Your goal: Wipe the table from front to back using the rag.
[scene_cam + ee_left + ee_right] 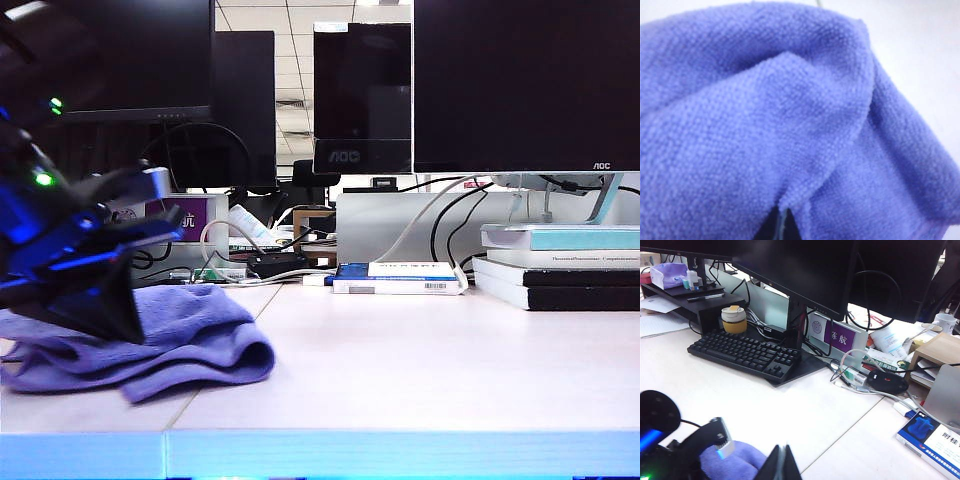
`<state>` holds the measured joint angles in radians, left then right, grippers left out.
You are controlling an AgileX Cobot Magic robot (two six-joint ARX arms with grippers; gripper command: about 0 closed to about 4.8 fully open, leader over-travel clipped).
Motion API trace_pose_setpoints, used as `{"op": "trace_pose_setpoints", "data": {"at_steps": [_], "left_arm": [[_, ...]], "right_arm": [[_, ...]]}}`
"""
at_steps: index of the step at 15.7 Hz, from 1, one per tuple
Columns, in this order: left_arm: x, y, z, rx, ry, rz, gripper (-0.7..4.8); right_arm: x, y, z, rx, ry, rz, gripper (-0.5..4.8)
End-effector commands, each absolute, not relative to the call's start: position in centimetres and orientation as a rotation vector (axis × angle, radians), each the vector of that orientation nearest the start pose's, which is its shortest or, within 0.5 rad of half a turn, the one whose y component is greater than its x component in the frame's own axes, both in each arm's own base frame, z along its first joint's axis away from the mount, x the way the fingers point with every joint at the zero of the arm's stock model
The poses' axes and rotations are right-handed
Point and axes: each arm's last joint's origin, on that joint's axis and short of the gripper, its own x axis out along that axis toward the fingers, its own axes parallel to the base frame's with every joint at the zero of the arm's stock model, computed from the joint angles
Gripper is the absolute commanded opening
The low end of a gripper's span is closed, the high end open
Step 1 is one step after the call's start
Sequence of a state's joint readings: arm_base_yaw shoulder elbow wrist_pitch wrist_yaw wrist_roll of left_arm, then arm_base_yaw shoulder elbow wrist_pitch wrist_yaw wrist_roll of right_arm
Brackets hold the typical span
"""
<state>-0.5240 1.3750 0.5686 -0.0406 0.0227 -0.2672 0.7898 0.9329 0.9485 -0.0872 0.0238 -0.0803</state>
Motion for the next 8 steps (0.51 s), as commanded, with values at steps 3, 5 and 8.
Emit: {"op": "trace_pose_setpoints", "data": {"at_steps": [3,5,8], "left_arm": [[18.6,-15.2,15.4,0.06,0.901,-0.451,-0.05],[17.6,-16.2,15.4,0.067,0.906,-0.458,-0.05],[16.1,-15.7,13.6,0.081,0.975,-0.41,-0.05]], "right_arm": [[14.3,14.3,37.6,-0.101,0.017,0.771,-0.01],[14.3,14.3,37.5,-0.101,0.017,0.771,-0.01],[14.3,14.3,37.5,-0.101,0.017,0.771,-0.01]]}}
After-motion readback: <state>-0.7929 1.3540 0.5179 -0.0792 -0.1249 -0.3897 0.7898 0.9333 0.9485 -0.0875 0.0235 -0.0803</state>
